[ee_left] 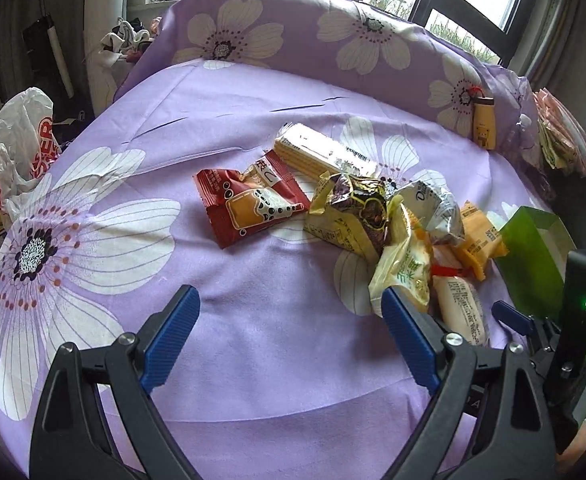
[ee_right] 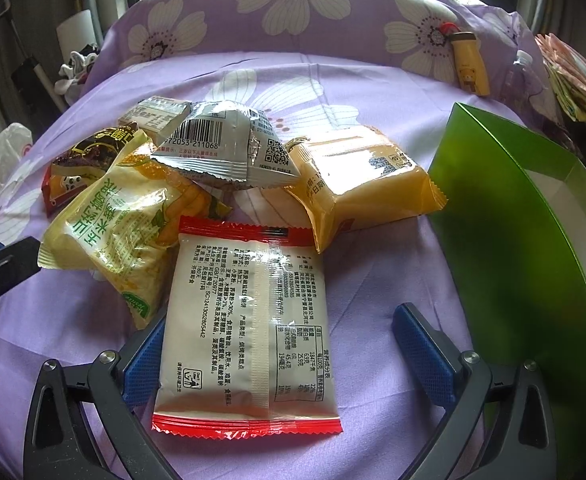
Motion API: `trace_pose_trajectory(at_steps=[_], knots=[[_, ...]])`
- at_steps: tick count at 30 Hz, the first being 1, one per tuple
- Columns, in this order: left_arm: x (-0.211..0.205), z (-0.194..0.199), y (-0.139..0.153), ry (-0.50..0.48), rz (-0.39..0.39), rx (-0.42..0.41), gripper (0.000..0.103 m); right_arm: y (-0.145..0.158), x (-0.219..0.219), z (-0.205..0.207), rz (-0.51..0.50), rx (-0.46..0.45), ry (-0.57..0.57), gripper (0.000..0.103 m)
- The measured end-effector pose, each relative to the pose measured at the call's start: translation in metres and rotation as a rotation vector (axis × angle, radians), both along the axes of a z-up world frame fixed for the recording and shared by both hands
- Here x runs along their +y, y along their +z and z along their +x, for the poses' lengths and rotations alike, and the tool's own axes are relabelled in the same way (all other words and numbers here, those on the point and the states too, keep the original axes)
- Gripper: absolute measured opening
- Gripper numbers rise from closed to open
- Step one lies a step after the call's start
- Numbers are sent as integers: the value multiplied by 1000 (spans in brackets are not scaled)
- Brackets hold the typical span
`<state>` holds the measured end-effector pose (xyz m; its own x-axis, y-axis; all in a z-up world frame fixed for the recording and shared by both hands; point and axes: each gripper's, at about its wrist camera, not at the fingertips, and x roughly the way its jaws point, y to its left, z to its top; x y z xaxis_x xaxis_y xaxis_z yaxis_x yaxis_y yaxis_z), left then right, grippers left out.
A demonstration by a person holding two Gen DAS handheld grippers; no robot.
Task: Organize snacks
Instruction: 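Close the right gripper on the white-and-red rectangular packet and lift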
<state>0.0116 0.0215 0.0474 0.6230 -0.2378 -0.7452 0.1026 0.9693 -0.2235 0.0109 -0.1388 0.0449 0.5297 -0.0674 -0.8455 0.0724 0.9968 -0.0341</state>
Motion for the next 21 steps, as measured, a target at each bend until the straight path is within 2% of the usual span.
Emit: trace_pose_trajectory(at_steps=[6, 9, 12, 14, 18, 20, 21], knots=[[-1, -7, 10, 4, -7, -18, 92, 0, 3, 5, -13, 17, 34, 102], [4, -7, 11, 21, -12, -13, 91, 0, 3, 8, -19, 48, 16, 102], [7, -9, 14, 17, -42, -16, 91, 4, 0, 11, 26, 109, 8, 102], [7, -10, 17, 17, -56, -26, 88, 7, -5, 12, 61, 107, -18, 101], [-4, -10, 14, -21, -36, -11, 76, 8, -2, 16, 44, 144, -5, 86], [-8, -8, 10, -32, -28, 13, 74, 12, -2, 19, 71, 157, 15, 76], [-10, -7, 8, -37, -31, 26, 73, 15, -3, 20, 85, 153, 25, 68]])
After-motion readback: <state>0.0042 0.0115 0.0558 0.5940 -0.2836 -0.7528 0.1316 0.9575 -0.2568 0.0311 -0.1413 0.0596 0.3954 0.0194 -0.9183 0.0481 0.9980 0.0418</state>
